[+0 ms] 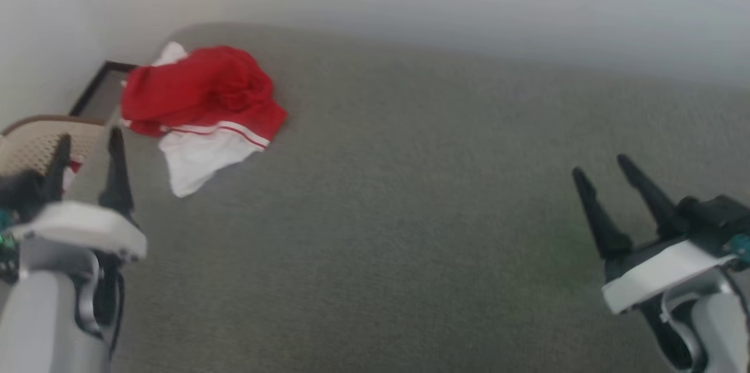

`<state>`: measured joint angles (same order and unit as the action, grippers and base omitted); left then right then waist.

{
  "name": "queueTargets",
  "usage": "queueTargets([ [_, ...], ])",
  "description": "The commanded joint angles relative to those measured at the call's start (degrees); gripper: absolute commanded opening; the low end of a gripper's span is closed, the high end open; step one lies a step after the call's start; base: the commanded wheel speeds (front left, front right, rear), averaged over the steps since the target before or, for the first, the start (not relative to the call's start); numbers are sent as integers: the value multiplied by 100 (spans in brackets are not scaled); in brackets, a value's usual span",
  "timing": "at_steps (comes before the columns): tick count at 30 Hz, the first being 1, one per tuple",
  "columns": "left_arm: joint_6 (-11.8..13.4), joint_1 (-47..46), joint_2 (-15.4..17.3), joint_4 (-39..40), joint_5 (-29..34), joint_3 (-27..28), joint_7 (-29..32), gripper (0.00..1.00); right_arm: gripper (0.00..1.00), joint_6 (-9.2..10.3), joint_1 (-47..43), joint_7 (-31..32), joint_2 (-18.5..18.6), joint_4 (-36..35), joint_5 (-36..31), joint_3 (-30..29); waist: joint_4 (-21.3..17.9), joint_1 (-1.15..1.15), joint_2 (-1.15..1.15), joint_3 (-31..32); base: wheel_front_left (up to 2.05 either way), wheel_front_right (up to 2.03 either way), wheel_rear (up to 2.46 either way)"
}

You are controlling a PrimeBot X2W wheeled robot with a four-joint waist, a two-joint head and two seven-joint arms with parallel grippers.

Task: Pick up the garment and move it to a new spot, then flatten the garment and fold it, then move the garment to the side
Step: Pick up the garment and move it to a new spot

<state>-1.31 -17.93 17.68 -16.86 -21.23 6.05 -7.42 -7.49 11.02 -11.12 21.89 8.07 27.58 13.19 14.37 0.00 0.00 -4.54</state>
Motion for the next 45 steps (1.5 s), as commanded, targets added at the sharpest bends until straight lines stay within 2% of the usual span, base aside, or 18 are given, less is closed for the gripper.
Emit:
queueTargets([
  [1,-31,-171,11,-93,-35,0,49,100,100,0,103,6,57,-55,40,-1,-322,0,0,-427,0,0,0],
  [10,-71,-1521,360,-1332,-84,-64,426,100,100,0,564,-7,617,-529,235,-9,-784,0,0,-1458,0,0,0],
  [17,116,-2577,508,-2378,-149,-71,861,100,100,0,855,-29,1039,-871,382,-27,-1035,0,0,-2182,0,0,0],
  [24,375,-3276,629,-3298,-179,-97,1714,100,100,0,968,-10,1356,-1150,480,-124,-1175,0,0,-2645,0,0,0],
  [29,420,-3612,491,-3919,-214,-239,2366,100,100,1,974,38,1562,-1385,536,-248,-1227,0,0,-2932,0,0,0],
  [33,430,-3686,258,-4529,-286,-374,3133,100,100,1,915,88,1681,-1525,558,-320,-1230,0,0,-3045,0,0,0],
  [38,315,-3796,-18,-4977,-329,-538,3691,100,100,1,864,179,1689,-1652,528,-361,-1202,0,0,-3065,0,0,0],
  [39,333,-3809,-30,-4972,-345,-533,3579,28,100,1,866,192,1684,-1656,516,-363,-1191,0,0,-3053,0,0,0],
  [40,373,-3818,-11,-4934,-310,-542,3380,0,100,1,872,197,1679,-1663,500,-367,-1184,0,0,-3037,0,0,0],
  [45,263,-4048,362,-4704,-153,-583,2512,0,100,1,854,180,1610,-1607,455,-416,-1121,0,0,-2861,0,0,0],
])
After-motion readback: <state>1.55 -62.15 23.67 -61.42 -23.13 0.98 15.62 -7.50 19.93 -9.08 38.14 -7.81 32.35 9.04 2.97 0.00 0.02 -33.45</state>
